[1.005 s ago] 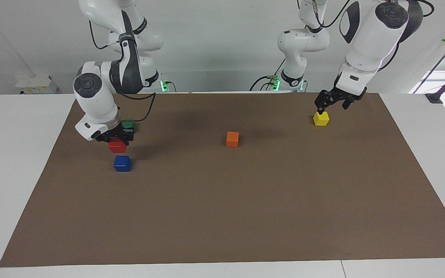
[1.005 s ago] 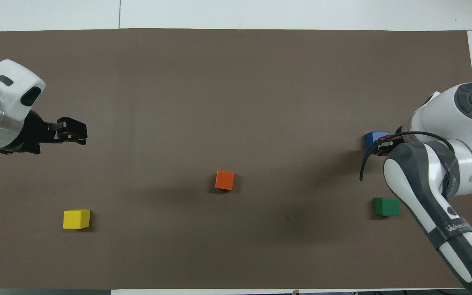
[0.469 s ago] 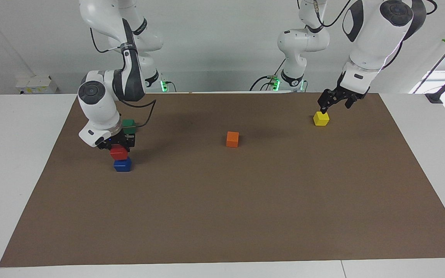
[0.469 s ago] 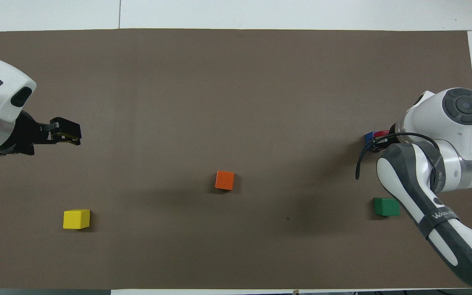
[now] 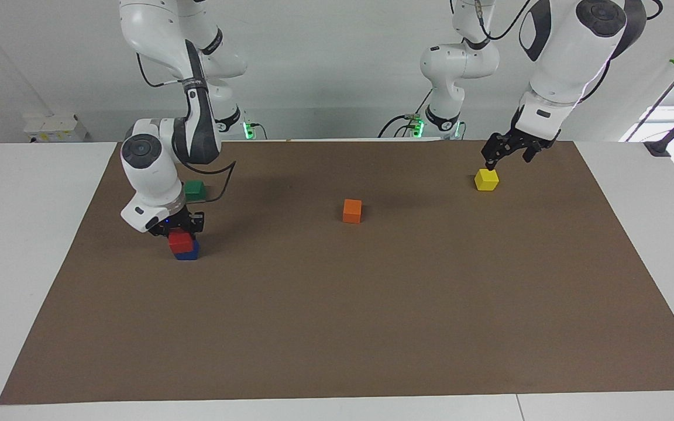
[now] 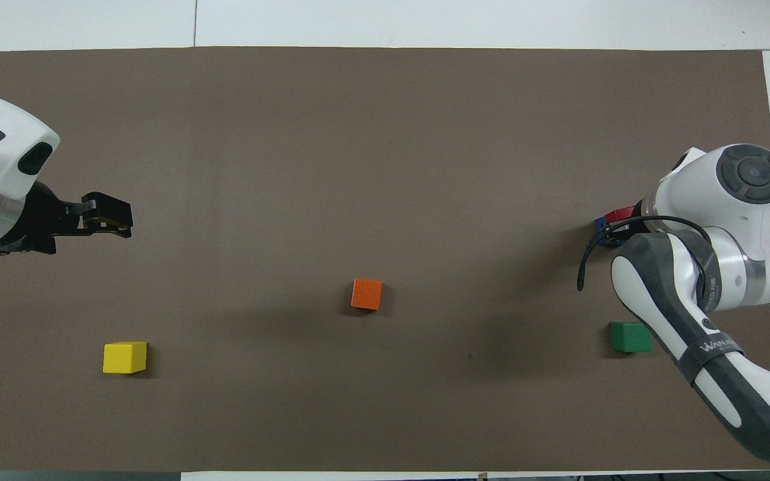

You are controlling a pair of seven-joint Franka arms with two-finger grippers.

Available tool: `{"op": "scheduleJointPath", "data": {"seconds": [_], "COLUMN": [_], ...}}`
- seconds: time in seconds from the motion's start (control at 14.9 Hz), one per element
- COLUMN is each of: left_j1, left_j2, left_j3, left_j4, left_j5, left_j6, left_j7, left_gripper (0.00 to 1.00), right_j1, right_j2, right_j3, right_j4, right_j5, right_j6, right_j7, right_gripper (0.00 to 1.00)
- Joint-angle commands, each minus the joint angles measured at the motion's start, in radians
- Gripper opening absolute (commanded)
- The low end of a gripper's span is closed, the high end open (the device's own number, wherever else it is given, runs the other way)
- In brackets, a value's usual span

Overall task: Transfer red block to right arm and stack on blue block
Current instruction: 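Open the right gripper and lift it off the stacked blocks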

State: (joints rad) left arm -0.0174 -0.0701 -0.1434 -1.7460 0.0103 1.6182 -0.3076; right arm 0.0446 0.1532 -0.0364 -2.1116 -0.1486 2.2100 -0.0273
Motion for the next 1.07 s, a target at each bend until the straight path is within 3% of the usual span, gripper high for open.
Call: {"op": "scheduleJointPath", "data": {"seconds": [0.0, 0.07, 0.13, 0.54, 0.74, 1.0], "left_j1": [0.001, 0.001, 0.001, 0.001, 0.001, 0.001], "left_j2": [-0.016, -0.016, -0.016, -0.016, -0.016, -0.016], "left_j3": [0.005, 0.005, 0.005, 0.005, 0.005, 0.005], "left_j4": [-0.006, -0.006, -0.006, -0.006, -0.006, -0.006], "left_j5": [-0.012, -0.012, -0.012, -0.012, -0.012, -0.012], "left_j6": [-0.014, -0.014, -0.014, -0.014, -0.014, -0.014], "left_j7": [0.005, 0.005, 0.005, 0.005, 0.005, 0.005], "left_gripper": [1.0, 1.0, 1.0, 1.0, 1.0, 1.0], "right_j1": [-0.022, -0.025, -0.029, -0.045, -0.042, -0.043], "right_j2": [0.003, 0.002, 0.003, -0.004, -0.03, -0.078], "right_j3": [0.012, 0.012, 0.012, 0.013, 0.016, 0.015], "right_j4": [-0.005, -0.002, -0.001, 0.025, 0.128, 0.275], "right_j5": [-0.011, -0.005, -0.005, -0.003, 0.003, 0.104], "right_j6": [0.019, 0.019, 0.017, -0.006, -0.152, -0.305], "right_j7": [0.033, 0.041, 0.043, 0.038, 0.021, -0.045], "right_gripper": [0.46, 0.83, 1.0, 1.0, 1.0, 1.0]}}
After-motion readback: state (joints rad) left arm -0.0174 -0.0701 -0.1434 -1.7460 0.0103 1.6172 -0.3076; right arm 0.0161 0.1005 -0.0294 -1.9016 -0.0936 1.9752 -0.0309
